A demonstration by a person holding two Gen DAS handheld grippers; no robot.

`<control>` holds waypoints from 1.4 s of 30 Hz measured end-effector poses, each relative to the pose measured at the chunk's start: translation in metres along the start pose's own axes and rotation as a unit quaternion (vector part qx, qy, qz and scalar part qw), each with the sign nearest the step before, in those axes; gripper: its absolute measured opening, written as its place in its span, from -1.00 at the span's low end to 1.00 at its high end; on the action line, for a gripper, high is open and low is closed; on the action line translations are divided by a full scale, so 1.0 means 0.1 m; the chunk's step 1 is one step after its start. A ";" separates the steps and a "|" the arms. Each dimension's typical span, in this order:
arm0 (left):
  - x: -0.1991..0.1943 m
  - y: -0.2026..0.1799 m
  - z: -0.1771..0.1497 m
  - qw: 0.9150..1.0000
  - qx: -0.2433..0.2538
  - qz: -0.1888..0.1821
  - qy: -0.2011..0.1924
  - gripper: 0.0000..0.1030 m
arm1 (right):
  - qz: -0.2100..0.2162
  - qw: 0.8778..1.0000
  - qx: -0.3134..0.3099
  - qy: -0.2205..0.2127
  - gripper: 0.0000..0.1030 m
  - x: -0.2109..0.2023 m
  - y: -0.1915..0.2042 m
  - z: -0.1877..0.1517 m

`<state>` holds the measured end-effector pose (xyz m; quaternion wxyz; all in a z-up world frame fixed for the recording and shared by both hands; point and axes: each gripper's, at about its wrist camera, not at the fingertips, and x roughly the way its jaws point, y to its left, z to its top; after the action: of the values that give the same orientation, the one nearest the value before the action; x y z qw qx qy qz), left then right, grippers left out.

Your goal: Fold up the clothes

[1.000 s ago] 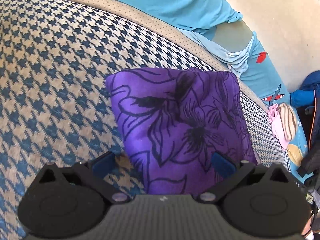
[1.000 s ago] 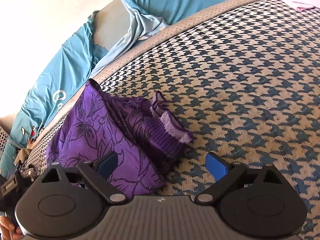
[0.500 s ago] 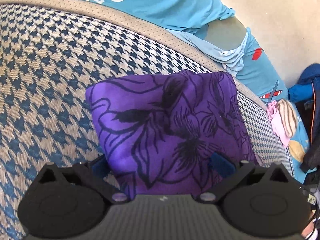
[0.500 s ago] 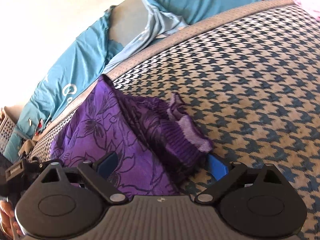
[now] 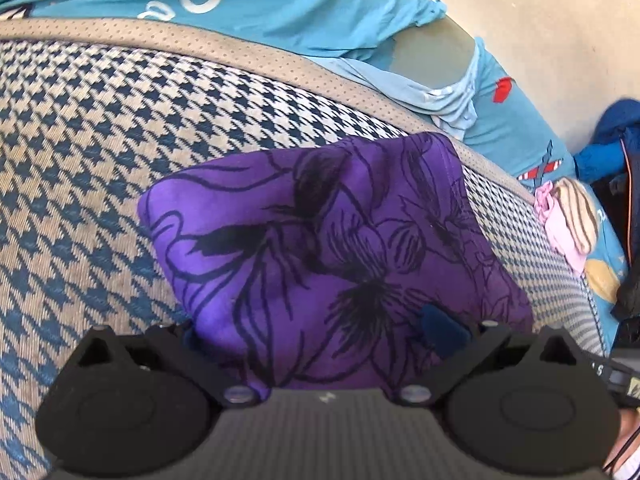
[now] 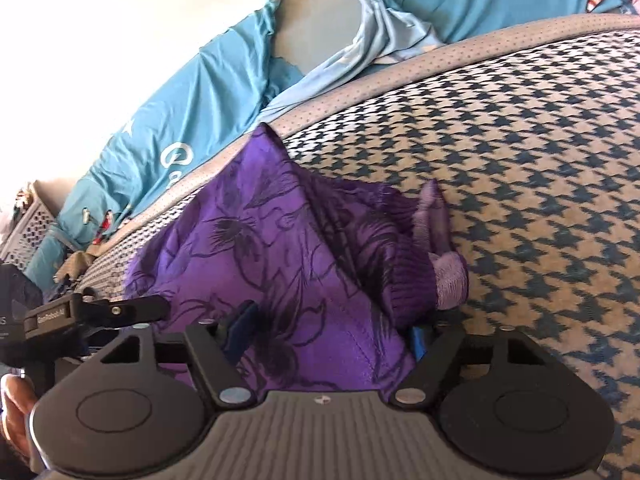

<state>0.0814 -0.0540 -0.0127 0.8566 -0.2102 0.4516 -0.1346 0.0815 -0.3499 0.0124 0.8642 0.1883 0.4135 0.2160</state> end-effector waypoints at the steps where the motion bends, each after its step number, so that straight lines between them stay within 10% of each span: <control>1: 0.01 -0.02 0.00 1.000 0.006 0.002 -0.001 1.00 | 0.005 1.000 0.000 0.001 0.19 0.01 0.01 0.00; 14: 0.00 -0.14 -0.06 0.999 0.026 0.023 -0.023 0.90 | -0.009 1.000 -0.028 0.004 0.15 0.09 0.13 -0.02; 24: -0.22 -0.23 -0.04 0.996 0.050 0.050 -0.052 0.35 | -0.018 0.998 -0.066 -0.014 -0.48 0.00 0.25 -0.01; 42: -0.05 -0.15 -0.03 0.998 0.034 0.047 -0.040 0.59 | -0.041 0.998 -0.043 0.004 0.00 0.08 0.18 0.02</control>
<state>0.0760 -0.0660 -0.0036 0.8859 -0.1650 0.4215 -0.1013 0.0836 -0.3315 0.0176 0.8779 0.1334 0.4145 0.1991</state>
